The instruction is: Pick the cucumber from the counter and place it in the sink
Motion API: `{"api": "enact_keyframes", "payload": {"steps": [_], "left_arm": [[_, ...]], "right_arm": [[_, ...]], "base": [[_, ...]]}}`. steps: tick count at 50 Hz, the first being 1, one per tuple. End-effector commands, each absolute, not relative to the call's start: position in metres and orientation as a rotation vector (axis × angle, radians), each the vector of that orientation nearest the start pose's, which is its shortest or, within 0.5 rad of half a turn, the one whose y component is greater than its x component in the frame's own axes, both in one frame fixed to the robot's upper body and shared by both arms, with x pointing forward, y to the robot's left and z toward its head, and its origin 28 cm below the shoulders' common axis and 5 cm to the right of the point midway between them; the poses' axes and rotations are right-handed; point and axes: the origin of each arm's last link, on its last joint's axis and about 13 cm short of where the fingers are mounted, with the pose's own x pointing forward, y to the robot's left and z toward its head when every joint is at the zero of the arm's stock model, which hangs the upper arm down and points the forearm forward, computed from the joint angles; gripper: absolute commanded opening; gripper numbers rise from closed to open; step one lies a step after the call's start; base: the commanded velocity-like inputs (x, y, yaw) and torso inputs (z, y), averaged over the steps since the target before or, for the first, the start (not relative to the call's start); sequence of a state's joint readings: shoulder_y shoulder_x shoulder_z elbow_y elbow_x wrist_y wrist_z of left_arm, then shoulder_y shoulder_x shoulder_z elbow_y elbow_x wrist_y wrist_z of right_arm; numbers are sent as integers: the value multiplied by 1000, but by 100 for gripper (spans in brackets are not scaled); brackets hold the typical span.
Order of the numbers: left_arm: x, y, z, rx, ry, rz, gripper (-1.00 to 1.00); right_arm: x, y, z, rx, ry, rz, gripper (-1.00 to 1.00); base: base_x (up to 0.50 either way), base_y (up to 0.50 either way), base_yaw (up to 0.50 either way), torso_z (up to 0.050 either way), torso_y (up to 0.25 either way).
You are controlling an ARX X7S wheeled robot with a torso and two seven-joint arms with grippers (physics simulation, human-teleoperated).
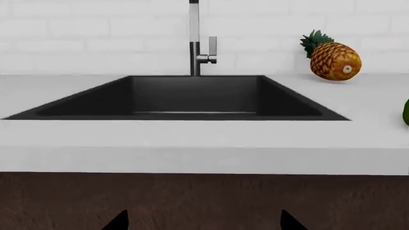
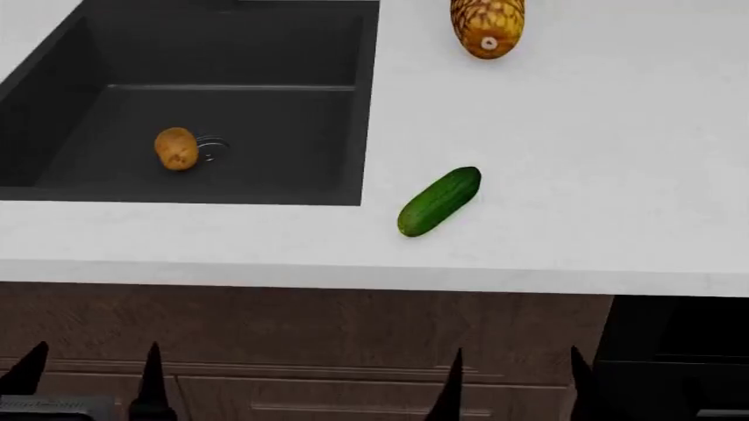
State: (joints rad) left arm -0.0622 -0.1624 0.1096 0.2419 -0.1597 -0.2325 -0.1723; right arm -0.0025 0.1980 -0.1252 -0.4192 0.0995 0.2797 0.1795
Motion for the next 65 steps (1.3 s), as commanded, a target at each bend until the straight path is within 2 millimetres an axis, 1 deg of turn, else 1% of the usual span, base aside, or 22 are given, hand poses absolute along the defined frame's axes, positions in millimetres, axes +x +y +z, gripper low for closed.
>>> {"api": "enact_keyframes", "payload": {"steps": [1,3,5,7,8,12,14,15,18,19,20,33,40,53,65], "left_arm": [[237,220,98,15,-63,5,100],[242,222,106,9,-74,-8,100],[245,224,111,8,-79,-17,100],[248,226,117,16,-87,-30,100],[249,227,121,15,-90,-30,100],[255,230,131,11,-96,-38,100],[257,230,134,12,-97,-41,100],[260,231,141,11,-110,-42,100],[262,232,144,14,-115,-42,100],[262,232,146,10,-119,-42,100],[262,232,146,10,-118,-43,100],[262,231,144,8,-114,-46,100],[261,230,144,6,-113,-47,100],[261,230,140,-4,-103,-46,100],[259,231,141,-16,-104,-47,100]], "right_arm": [[200,-119,124,-162,-151,-77,100],[199,-125,135,-191,-149,-110,100],[197,-129,142,-179,-134,-121,100],[196,-133,147,-211,-129,-142,100],[195,-135,152,-190,-128,-99,100],[193,-140,164,-225,-105,-96,100],[193,-143,175,-212,-119,-88,100],[193,-149,184,-216,-110,-128,100],[193,-153,187,-225,-111,-134,100],[193,-165,213,-175,-163,-165,100],[191,-166,210,-173,-99,-173,100],[187,-168,212,-142,-113,-169,100],[185,-168,213,-140,-121,-155,100],[181,-168,214,-137,-147,-129,100],[179,-169,213,-128,-154,-132,100]], "base": [[0,0,0,0,0],[0,0,0,0,0],[0,0,0,0,0],[0,0,0,0,0],[0,0,0,0,0],[0,0,0,0,0],[0,0,0,0,0],[0,0,0,0,0],[0,0,0,0,0],[0,0,0,0,0],[0,0,0,0,0],[0,0,0,0,0],[189,-97,0,0,0],[393,-106,0,0,0],[464,-123,0,0,0]]}}
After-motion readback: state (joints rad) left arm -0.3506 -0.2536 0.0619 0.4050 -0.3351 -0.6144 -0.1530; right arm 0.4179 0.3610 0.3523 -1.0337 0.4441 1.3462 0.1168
